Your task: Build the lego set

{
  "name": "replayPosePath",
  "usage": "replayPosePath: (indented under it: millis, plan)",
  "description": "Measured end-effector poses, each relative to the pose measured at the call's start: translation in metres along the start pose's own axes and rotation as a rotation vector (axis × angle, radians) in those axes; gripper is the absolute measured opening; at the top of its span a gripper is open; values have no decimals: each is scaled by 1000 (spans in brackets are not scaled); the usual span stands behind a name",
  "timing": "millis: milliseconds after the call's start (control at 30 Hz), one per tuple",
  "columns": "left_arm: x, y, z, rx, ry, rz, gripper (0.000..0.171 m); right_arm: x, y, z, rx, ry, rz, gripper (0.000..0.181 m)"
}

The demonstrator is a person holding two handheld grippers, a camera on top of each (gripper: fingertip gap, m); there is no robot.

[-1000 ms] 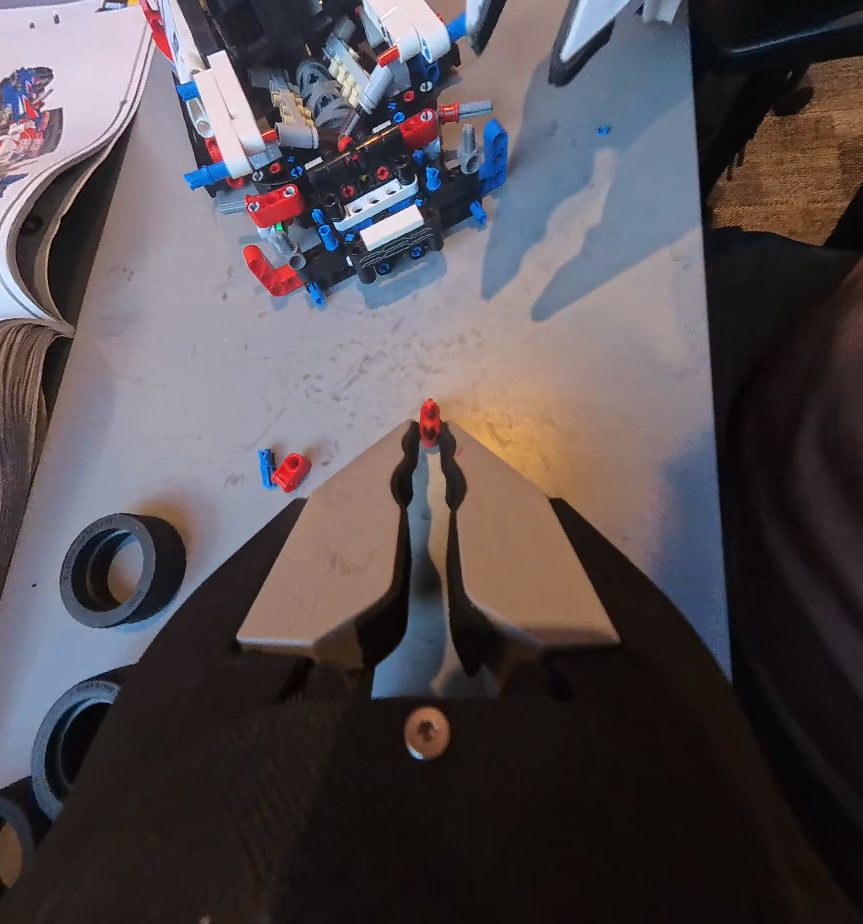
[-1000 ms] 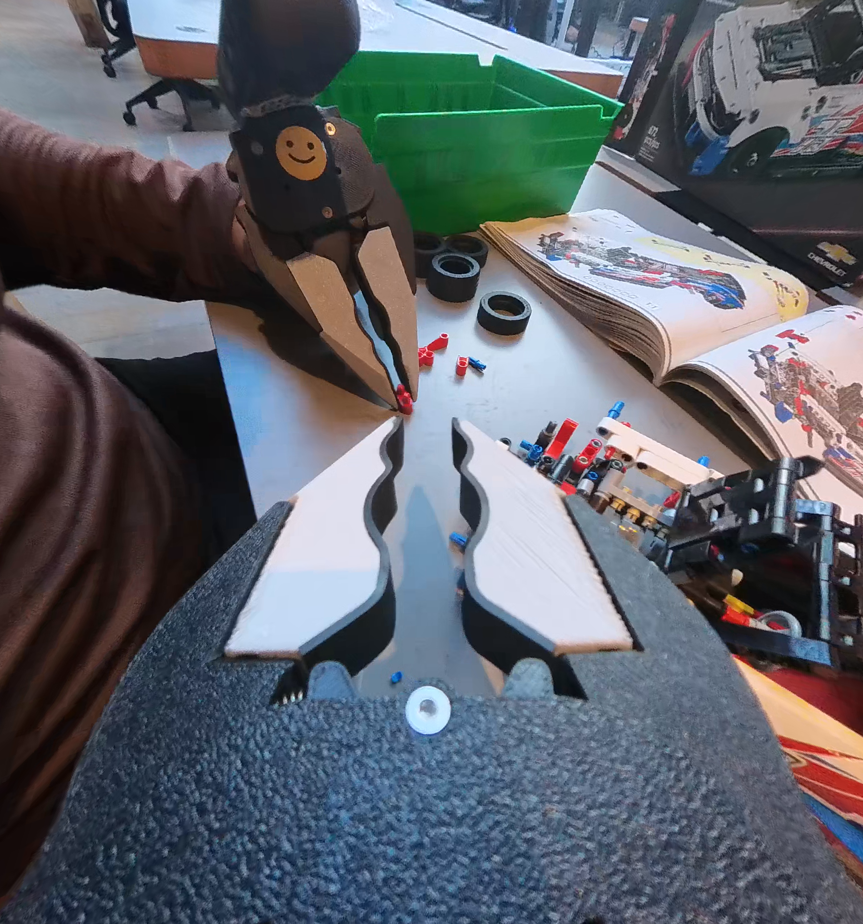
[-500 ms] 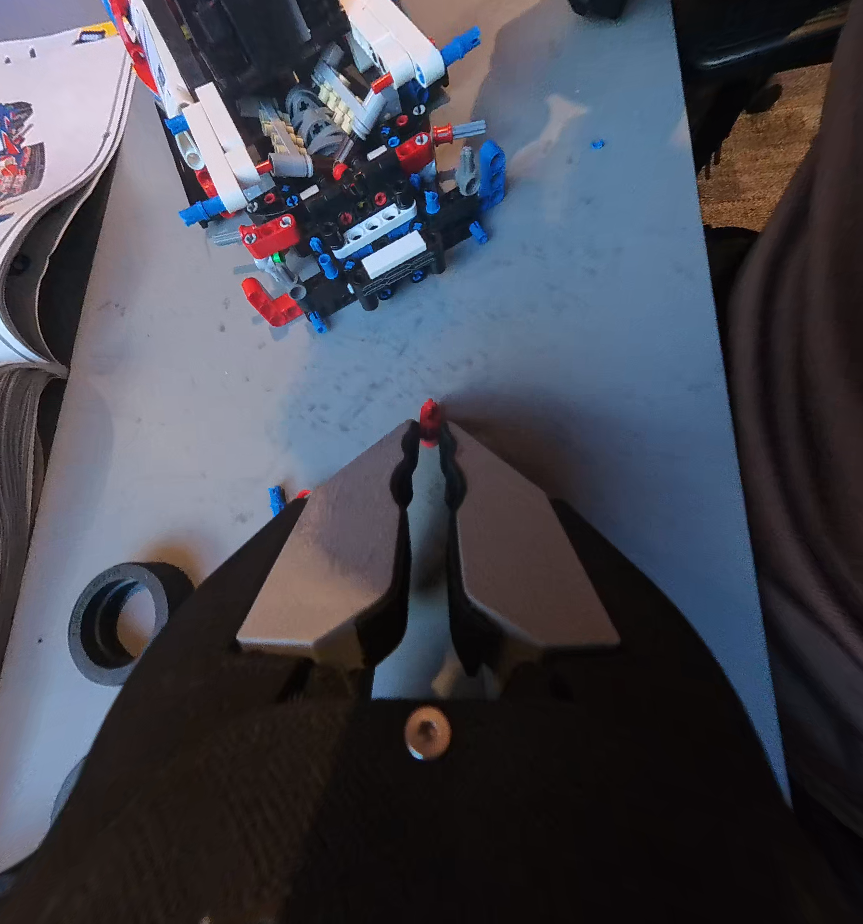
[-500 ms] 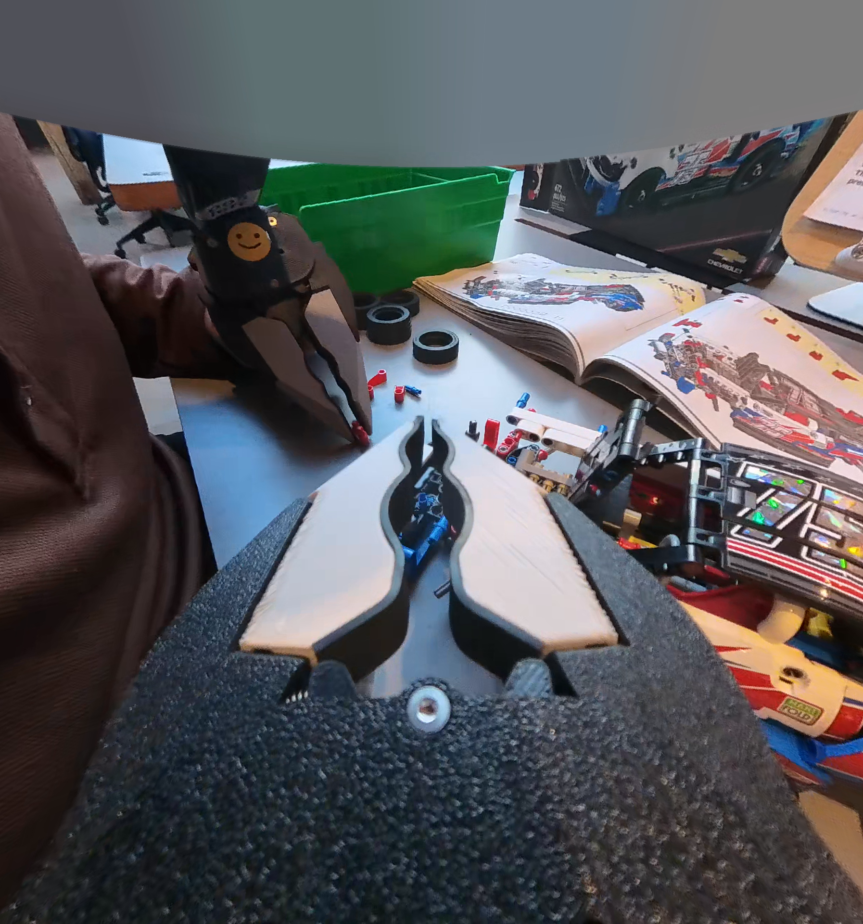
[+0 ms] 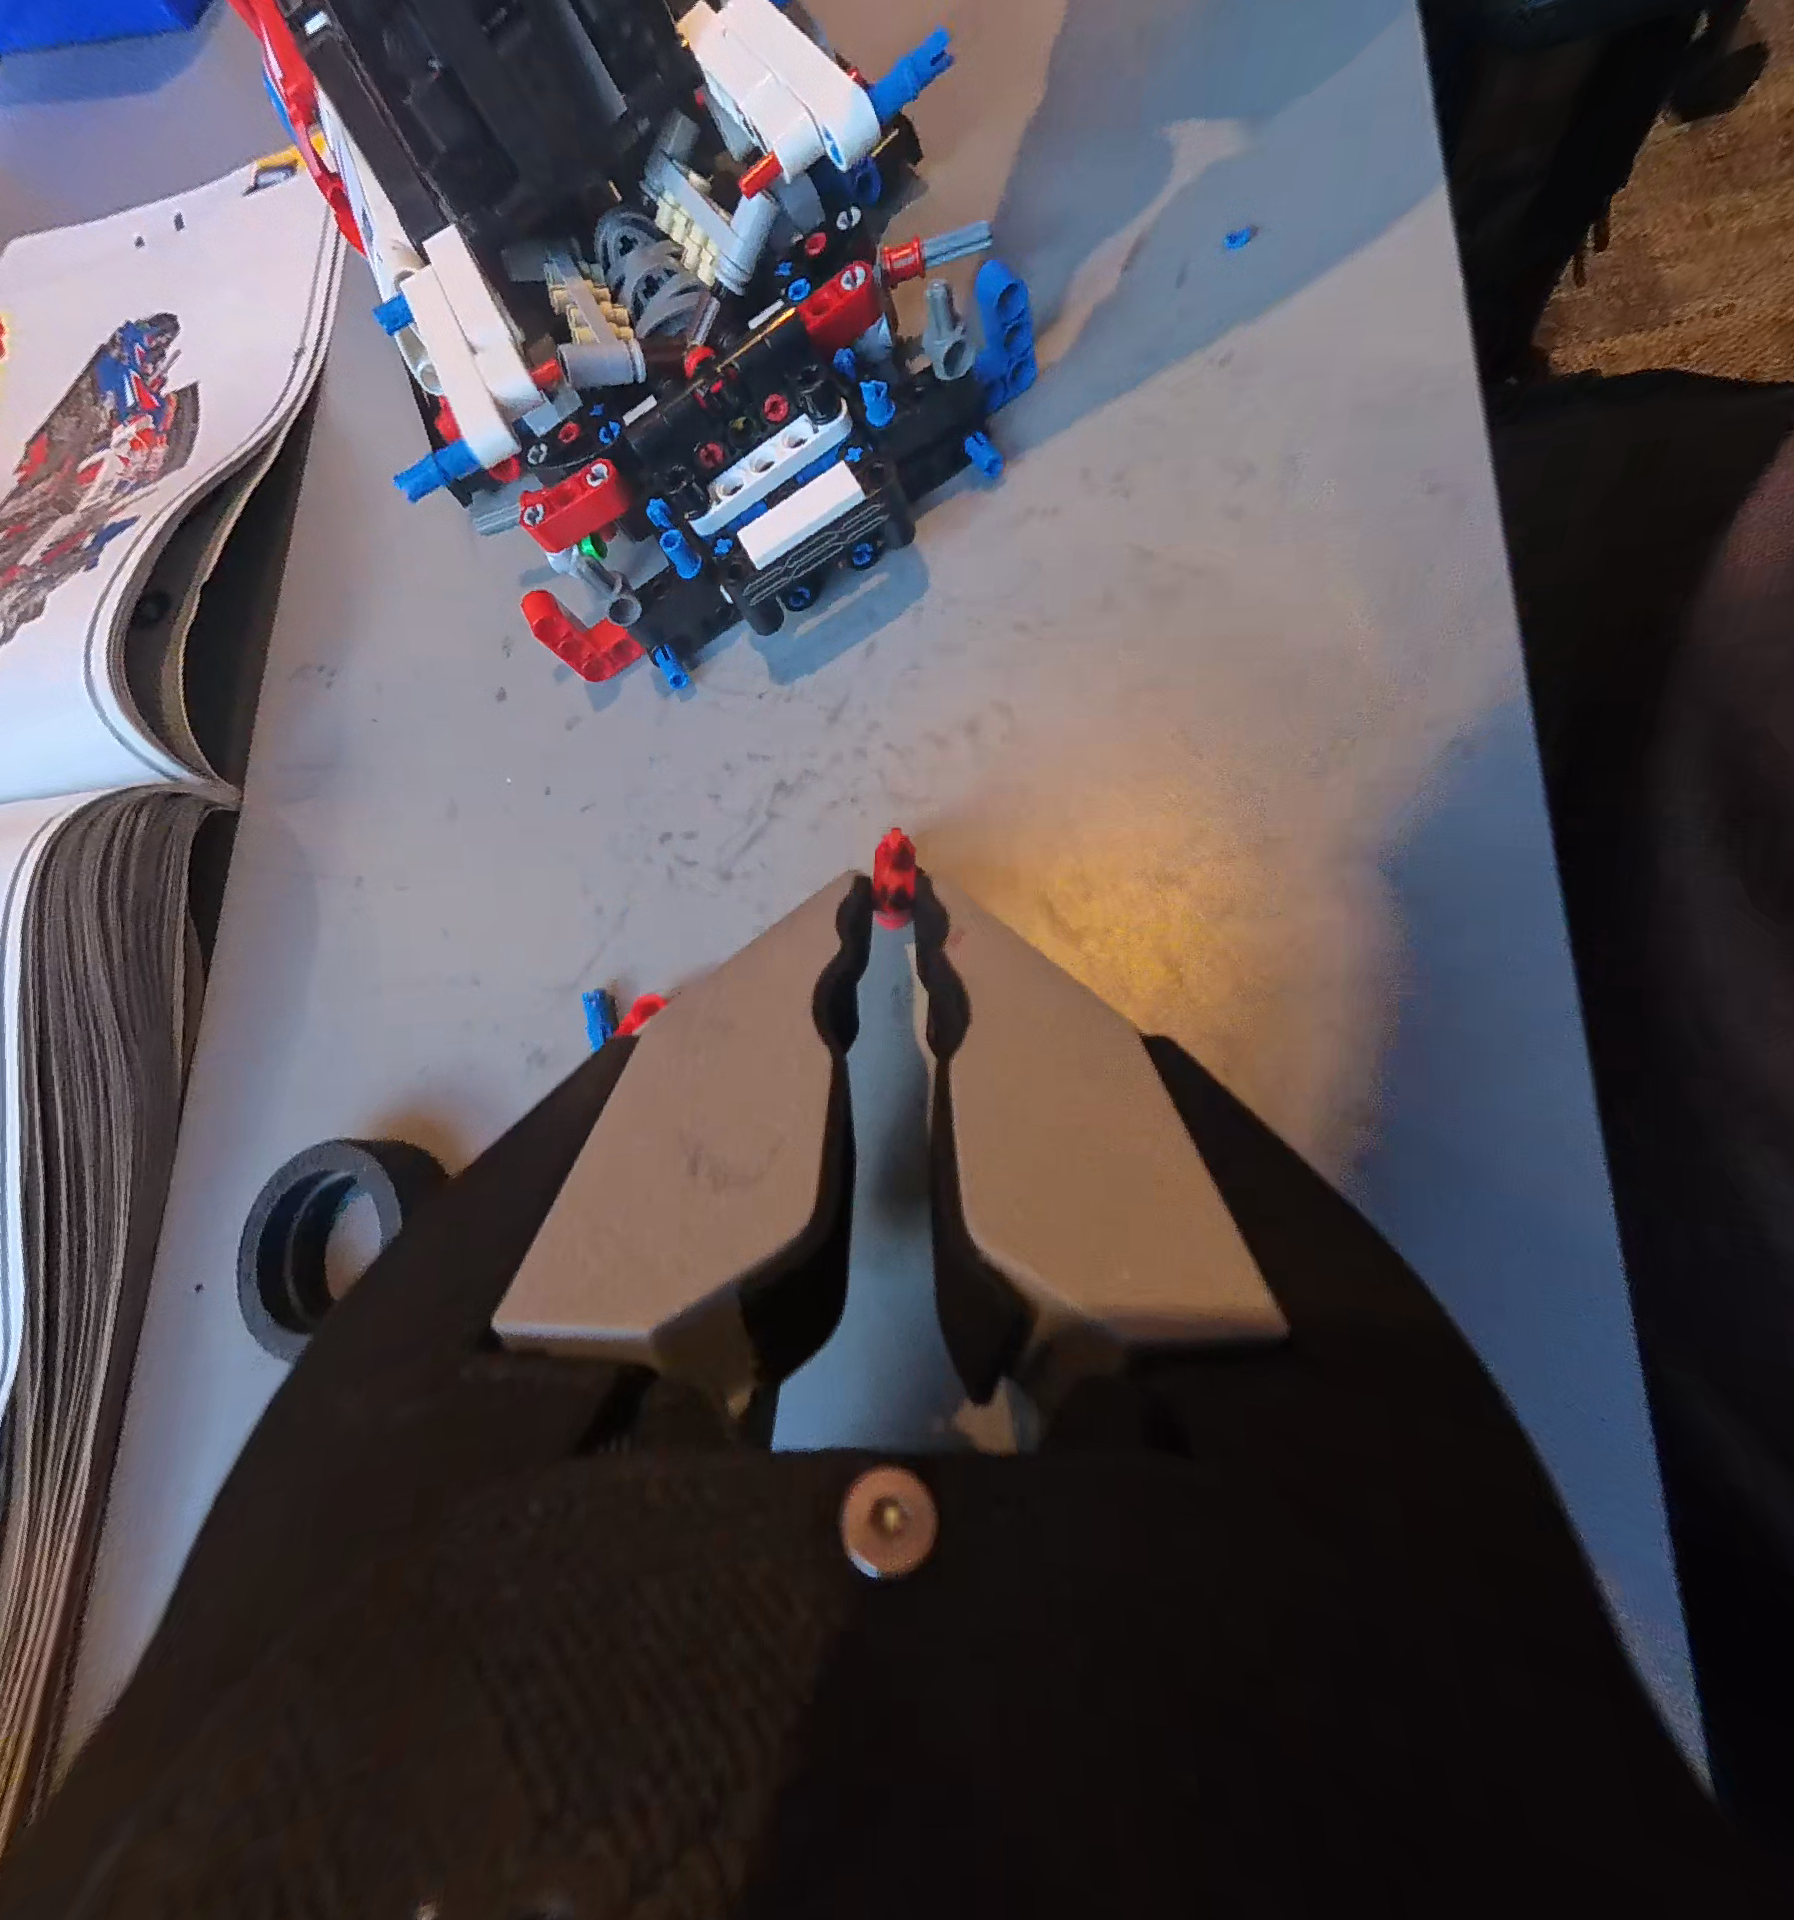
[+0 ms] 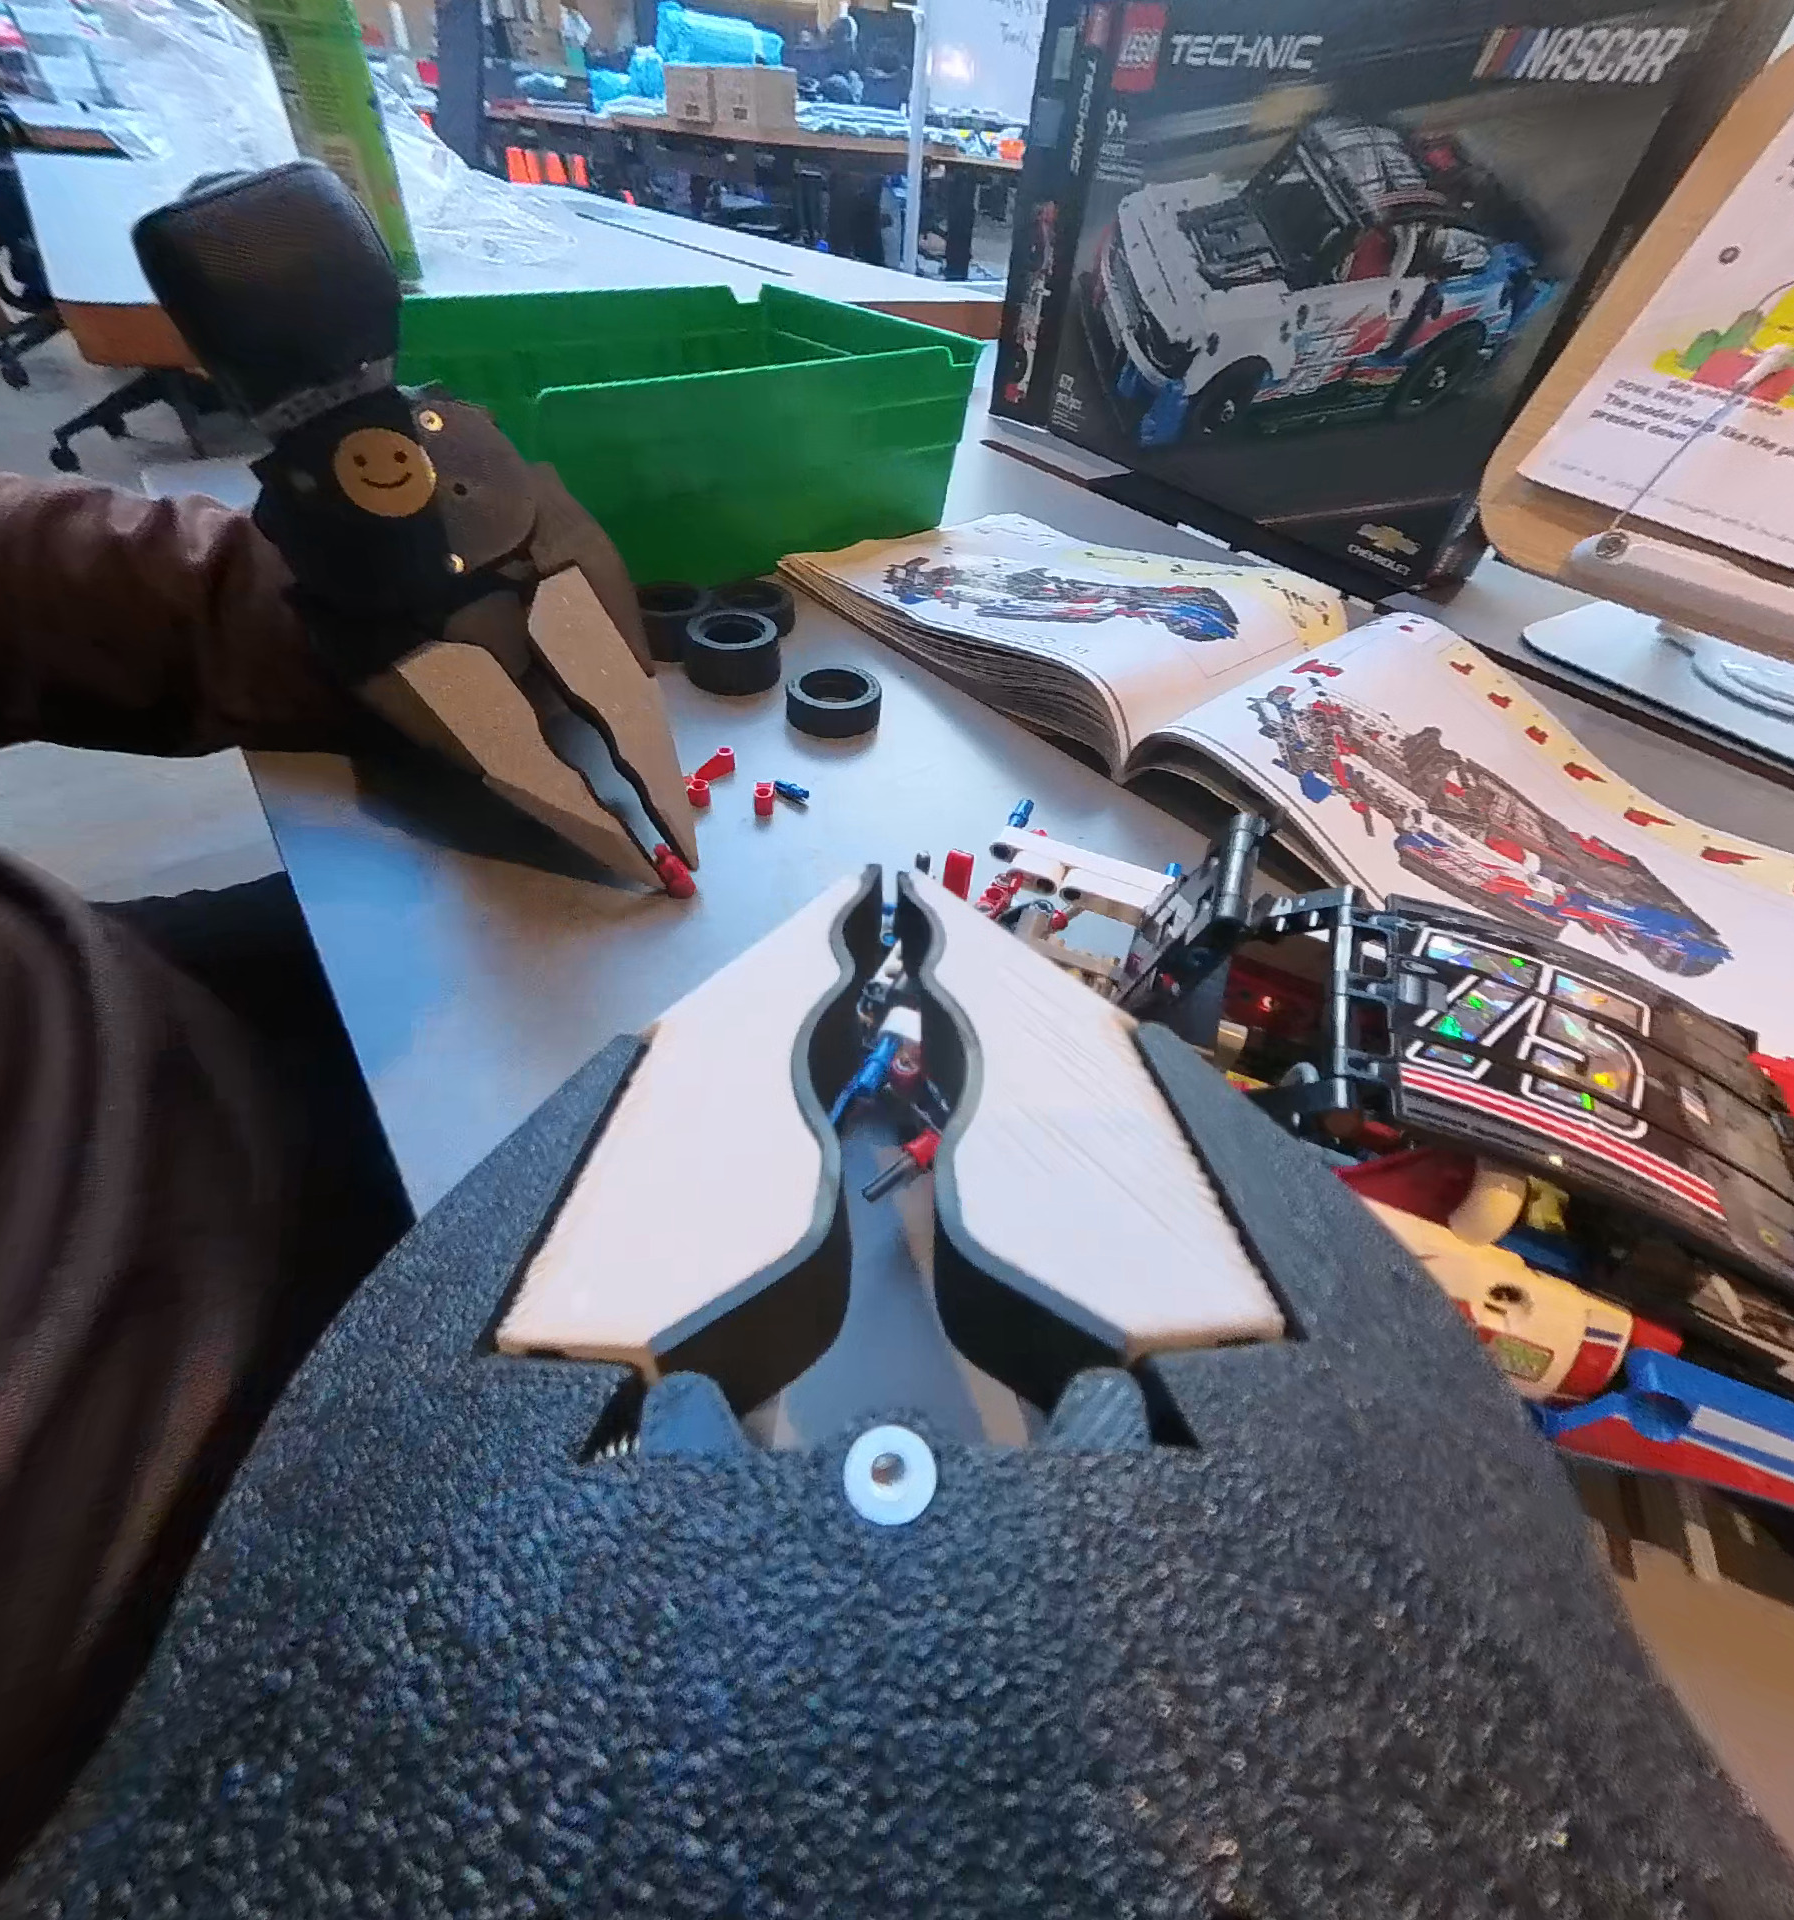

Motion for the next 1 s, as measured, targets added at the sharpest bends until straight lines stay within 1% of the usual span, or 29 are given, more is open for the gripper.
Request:
replayPosePath:
  millis: [100, 233, 333, 433, 533, 667, 733, 867, 1000]
  plan:
    - [6, 1, -7, 0, 4, -29, 6, 2, 2, -4, 17, 10, 11, 3]
    - [16, 4, -20, -19, 2, -91, 25, 6, 4, -9, 55, 33, 6, 3]
    - [23, 2, -28, -30, 4, -99, 27, 8, 3, -11, 86, 52, -4, 3]
    - [29, 0, -36, -73, 10, -92, 29, 9, 3, -11, 120, 69, -29, 2]
    - [35, 5, -43, -121, 18, -132, 32, 9, 3, -8, 126, 60, -10, 2]
    - [38, 21, -47, -169, 3, -262, 31, 7, 0, -7, 137, 39, 35, 2]
    - [41, 28, -49, -212, 4, -309, 27, 7, -3, -7, 146, 33, 47, 2]
    - [47, 32, -45, -208, 52, -351, 27, 6, -5, -9, 146, 20, 74, 2]
    - [47, 36, -48, -263, 40, -346, 26, 4, -4, -9, 120, 0, 87, 2]
Point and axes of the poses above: each gripper's, where its closed fingertips meet, z out along the fingers, x out of its underside, y = z × x across the jaws, the point moved 3 cm from there along -z, back along the fingers
